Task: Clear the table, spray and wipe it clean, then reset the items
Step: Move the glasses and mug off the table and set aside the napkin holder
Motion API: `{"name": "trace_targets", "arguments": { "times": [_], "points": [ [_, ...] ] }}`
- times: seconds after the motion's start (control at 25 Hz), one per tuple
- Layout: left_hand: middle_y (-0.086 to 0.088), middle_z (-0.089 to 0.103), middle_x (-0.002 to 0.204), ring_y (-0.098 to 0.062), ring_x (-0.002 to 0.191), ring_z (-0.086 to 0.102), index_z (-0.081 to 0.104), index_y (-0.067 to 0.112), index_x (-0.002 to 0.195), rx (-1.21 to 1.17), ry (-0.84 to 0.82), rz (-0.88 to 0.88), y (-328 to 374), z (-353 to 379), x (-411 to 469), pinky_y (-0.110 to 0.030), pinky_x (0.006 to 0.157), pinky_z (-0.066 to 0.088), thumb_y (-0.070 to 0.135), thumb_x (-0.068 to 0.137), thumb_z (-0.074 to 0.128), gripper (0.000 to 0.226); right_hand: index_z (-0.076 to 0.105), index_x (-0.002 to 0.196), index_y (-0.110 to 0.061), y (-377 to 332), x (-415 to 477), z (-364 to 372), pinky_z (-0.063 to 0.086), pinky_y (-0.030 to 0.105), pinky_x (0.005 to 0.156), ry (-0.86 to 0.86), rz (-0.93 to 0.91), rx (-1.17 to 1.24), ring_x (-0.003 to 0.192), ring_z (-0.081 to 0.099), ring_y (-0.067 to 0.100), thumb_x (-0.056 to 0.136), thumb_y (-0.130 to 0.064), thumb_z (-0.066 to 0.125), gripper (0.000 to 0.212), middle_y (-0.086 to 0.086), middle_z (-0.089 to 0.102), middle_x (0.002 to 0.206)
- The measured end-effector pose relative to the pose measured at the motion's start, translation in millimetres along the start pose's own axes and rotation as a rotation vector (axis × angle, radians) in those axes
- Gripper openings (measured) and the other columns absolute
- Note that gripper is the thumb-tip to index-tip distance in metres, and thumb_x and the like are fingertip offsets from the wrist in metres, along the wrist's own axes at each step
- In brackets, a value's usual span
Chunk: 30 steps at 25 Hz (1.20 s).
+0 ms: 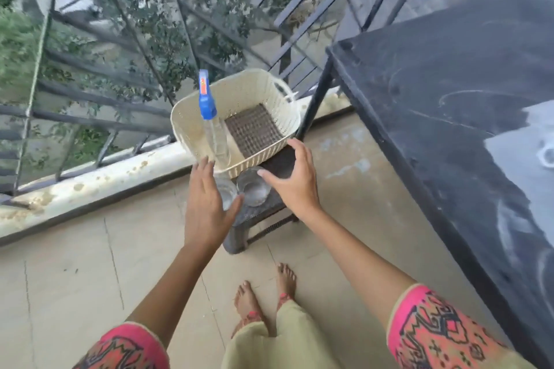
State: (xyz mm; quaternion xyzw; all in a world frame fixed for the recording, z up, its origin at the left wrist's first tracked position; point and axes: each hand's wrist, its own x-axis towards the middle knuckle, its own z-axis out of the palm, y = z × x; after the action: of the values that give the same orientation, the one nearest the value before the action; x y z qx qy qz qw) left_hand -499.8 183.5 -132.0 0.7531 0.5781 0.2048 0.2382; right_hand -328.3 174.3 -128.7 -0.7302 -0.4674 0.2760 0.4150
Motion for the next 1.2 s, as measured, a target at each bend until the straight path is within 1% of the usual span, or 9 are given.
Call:
{"name": "trace_targets", "arguments": {
  "times": [0.12, 0.36, 0.4, 0.56, 0.68, 0.76, 0.88, 1.04, 1.2],
  "points": [
    [-0.025, 0.033, 0.147, -0.039, 0.14, 0.025, 0.037, -0.008, 0.135, 0.007, 0.013, 0.214, 50.0, -27.3, 15.8, -0.047, 0.115, 0.022, 0.014, 0.08, 0.072, 0.069, 0.045, 0.128, -0.006, -37.7, -3.8, -47.0, 0.025, 0.004, 0.1, 0.147, -0.096, 0.025, 0.122, 0.041, 0.011, 0.074, -0.023, 0.078, 0.065, 0.001, 0.046, 0.129],
    [-0.027, 0.033, 0.146, -0.043, 0.14, 0.023, 0.045, -0.009, 0.126, -0.118, 0.087, 0.643, 207.1, -72.8, 60.4, -0.049, 0.114, 0.024, 0.008, 0.079, 0.07, 0.056, 0.049, 0.126, 0.002, -114.7, -23.6, -185.9, 0.035, 0.026, 0.105, 0.536, -0.27, -0.021, 0.127, 0.044, 0.025, 0.077, -0.016, 0.075, 0.059, 0.016, 0.046, 0.135],
    [-0.027, 0.032, 0.147, -0.042, 0.14, 0.023, 0.045, -0.009, 0.126, -0.144, 0.082, 0.696, 235.2, -76.6, 63.0, -0.046, 0.114, 0.022, 0.009, 0.08, 0.069, 0.055, 0.049, 0.125, 0.002, -121.8, -29.8, -210.1, 0.035, 0.026, 0.105, 0.6, -0.28, -0.034, 0.127, 0.045, 0.026, 0.077, -0.016, 0.075, 0.058, 0.016, 0.046, 0.135],
    [-0.025, 0.028, 0.15, -0.039, 0.142, 0.02, 0.044, -0.007, 0.127, -0.219, 0.048, 0.93, 352.1, -85.6, 52.4, -0.04, 0.115, 0.02, 0.011, 0.082, 0.067, 0.054, 0.051, 0.124, -0.002, -140.8, -60.6, -315.7, 0.029, 0.009, 0.102, 0.85, -0.269, -0.094, 0.127, 0.045, 0.022, 0.078, -0.017, 0.074, 0.053, 0.012, 0.047, 0.135],
    [-0.022, 0.024, 0.152, -0.037, 0.143, 0.018, 0.043, -0.006, 0.129, -0.265, 0.019, 1.053, 420.2, -79.0, 33.2, -0.038, 0.115, 0.02, 0.01, 0.082, 0.066, 0.054, 0.052, 0.123, -0.003, -142.3, -88.2, -381.5, 0.031, 0.017, 0.103, 0.983, -0.269, -0.143, 0.126, 0.045, 0.022, 0.08, -0.017, 0.072, 0.05, 0.011, 0.048, 0.135],
    [-0.02, 0.023, 0.153, -0.036, 0.144, 0.017, 0.043, -0.005, 0.13, -0.291, -0.001, 1.125, 457.4, -66.4, 16.6, -0.039, 0.115, 0.021, 0.009, 0.082, 0.065, 0.055, 0.052, 0.122, -0.003, -135.6, -109.0, -418.6, 0.032, 0.019, 0.103, 1.064, -0.263, -0.18, 0.125, 0.046, 0.021, 0.08, -0.017, 0.072, 0.048, 0.011, 0.049, 0.132],
    [-0.019, 0.023, 0.153, -0.035, 0.144, 0.018, 0.043, -0.004, 0.129, -0.331, -0.027, 1.205, 503.7, -33.9, -11.8, -0.039, 0.114, 0.024, 0.009, 0.082, 0.065, 0.053, 0.052, 0.121, -0.003, -107.4, -139.4, -465.0, 0.028, 0.011, 0.103, 1.138, -0.221, -0.258, 0.123, 0.045, 0.018, 0.081, -0.017, 0.071, 0.047, 0.01, 0.05, 0.13],
    [-0.02, 0.026, 0.152, -0.036, 0.143, 0.02, 0.043, -0.005, 0.129, -0.349, -0.121, 1.237, 555.3, 30.2, -58.8, -0.041, 0.112, 0.031, 0.008, 0.082, 0.066, 0.054, 0.052, 0.122, -0.004, -38.6, -179.5, -519.8, 0.028, 0.011, 0.102, 1.176, -0.065, -0.279, 0.123, 0.045, 0.017, 0.081, -0.02, 0.072, 0.049, 0.008, 0.051, 0.131],
    [-0.018, 0.024, 0.153, -0.036, 0.144, 0.019, 0.043, -0.003, 0.13, -0.325, -0.24, 1.21, 588.9, 98.4, -98.8, -0.041, 0.112, 0.028, 0.009, 0.082, 0.066, 0.055, 0.053, 0.121, -0.001, 45.7, -213.2, -560.6, 0.033, 0.025, 0.102, 1.191, 0.179, -0.248, 0.123, 0.046, 0.026, 0.079, -0.017, 0.073, 0.049, 0.013, 0.052, 0.128]
  ]
}}
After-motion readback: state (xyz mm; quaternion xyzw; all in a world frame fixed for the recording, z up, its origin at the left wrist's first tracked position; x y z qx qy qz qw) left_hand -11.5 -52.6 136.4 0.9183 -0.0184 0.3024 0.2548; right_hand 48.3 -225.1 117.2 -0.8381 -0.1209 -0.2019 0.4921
